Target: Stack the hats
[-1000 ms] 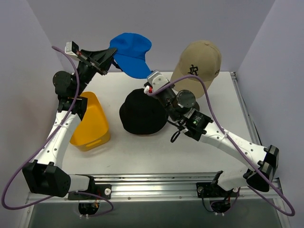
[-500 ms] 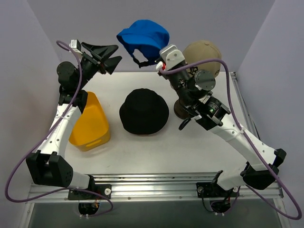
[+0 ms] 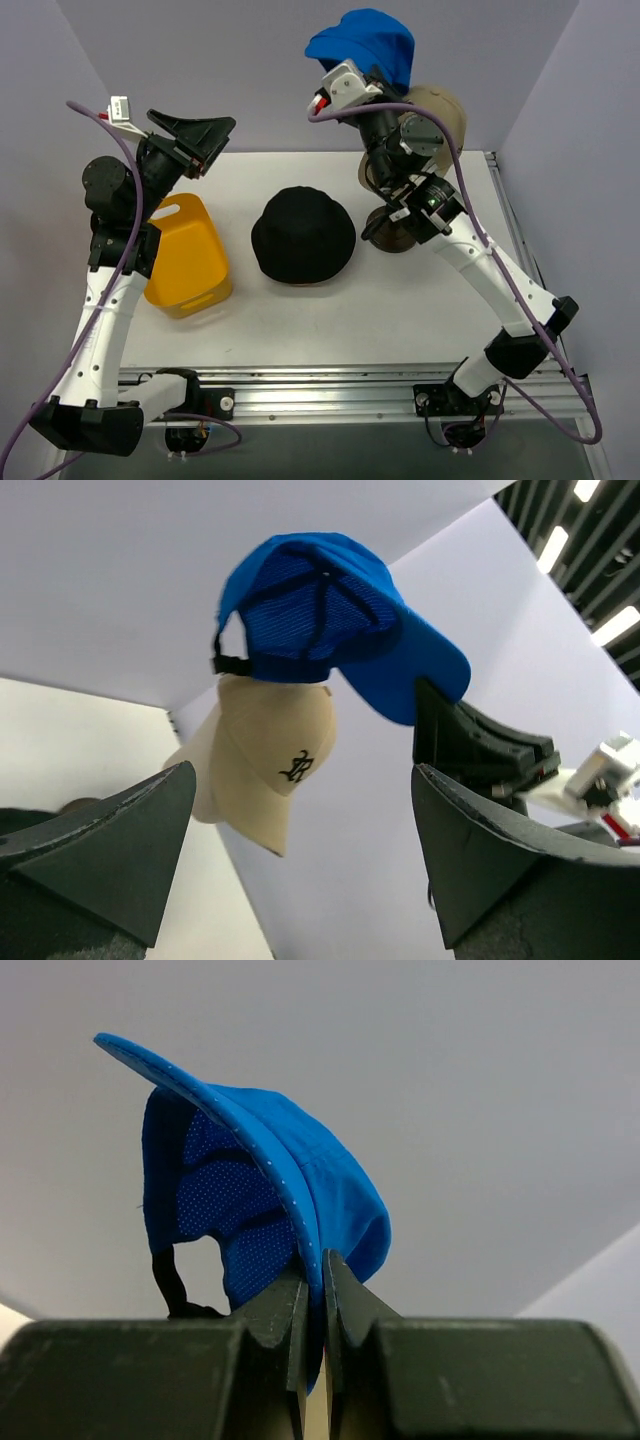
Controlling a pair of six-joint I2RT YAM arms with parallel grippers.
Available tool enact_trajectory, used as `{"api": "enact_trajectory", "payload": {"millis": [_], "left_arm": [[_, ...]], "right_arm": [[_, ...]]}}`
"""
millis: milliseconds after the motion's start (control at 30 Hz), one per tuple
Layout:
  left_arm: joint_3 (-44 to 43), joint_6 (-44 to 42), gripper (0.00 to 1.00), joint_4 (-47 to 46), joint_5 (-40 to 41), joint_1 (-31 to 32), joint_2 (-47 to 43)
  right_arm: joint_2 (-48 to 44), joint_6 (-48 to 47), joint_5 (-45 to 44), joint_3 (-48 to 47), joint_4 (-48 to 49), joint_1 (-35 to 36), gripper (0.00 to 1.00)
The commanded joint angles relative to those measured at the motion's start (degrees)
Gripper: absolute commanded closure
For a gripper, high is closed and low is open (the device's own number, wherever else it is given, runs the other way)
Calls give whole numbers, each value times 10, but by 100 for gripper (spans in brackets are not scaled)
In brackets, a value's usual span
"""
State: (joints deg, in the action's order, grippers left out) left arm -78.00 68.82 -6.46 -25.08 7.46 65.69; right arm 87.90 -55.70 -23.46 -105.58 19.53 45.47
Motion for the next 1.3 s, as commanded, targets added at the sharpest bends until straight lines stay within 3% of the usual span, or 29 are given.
{"api": "enact_trajectory", "payload": {"millis": [0, 200, 333, 500, 633, 1267], "left_arm": [[29, -74, 3, 38, 43, 10, -28], [43, -118, 3, 58, 61, 35, -44], [68, -118, 3, 15, 40, 50, -40], [58, -145, 3, 11, 27, 87, -5], [58, -157, 3, 5, 35, 120, 17], [44, -156, 5, -51, 22, 158, 136]], "right_arm": [[-6, -65, -38, -26, 71, -58, 100], [-5, -103, -25, -9, 87, -136, 100], [-8, -104, -29, -4, 61, -181, 100], [-49, -101, -34, 34, 12, -191, 100], [-95, -81, -7, 85, -31, -181, 100], [-170, -175, -133, 237, -63, -43, 100]]}}
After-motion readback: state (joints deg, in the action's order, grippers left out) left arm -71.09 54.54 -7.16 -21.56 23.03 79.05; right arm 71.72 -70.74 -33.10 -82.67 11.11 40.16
